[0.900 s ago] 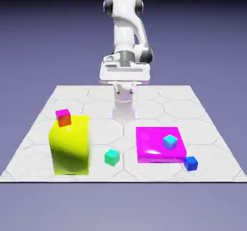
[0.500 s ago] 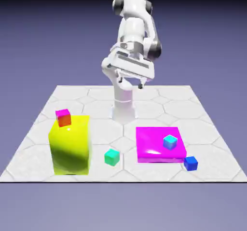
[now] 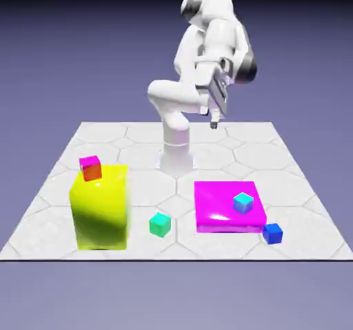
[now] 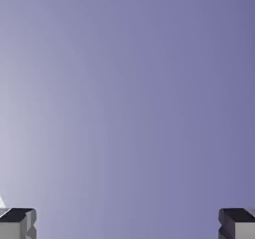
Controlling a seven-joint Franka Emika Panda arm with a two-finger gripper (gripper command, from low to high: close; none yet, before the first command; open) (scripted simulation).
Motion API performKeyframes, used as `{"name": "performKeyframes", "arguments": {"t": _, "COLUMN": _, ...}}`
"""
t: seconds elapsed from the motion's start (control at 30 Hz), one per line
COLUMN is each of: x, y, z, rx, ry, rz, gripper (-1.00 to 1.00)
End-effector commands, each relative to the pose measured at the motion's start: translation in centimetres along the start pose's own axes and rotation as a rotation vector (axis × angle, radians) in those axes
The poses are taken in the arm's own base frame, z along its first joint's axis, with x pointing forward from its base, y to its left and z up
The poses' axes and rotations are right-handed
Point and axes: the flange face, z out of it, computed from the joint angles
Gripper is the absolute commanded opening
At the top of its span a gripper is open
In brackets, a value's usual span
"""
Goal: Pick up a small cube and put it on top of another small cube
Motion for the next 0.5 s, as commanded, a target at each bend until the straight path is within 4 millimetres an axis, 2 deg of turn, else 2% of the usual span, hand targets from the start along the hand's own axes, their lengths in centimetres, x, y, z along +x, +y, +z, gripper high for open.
{"name": "performKeyframes", "arguments": {"t": 0.0, "x": 0.3, "y": -0.5, "z": 0.2, "rx": 0.002, "ry": -0.01, "rz": -0.048, "gripper": 0.0}}
{"name": "performKeyframes", "arguments": {"t": 0.23, "x": 2.3, "y": -4.0, "z": 2.5, "rx": 0.04, "ry": -0.081, "rz": -0.38, "gripper": 0.0}}
{"name": "performKeyframes", "arguments": {"t": 0.47, "x": 3.5, "y": -8.1, "z": 5.8, "rx": 0.127, "ry": -0.148, "rz": -0.708, "gripper": 0.0}}
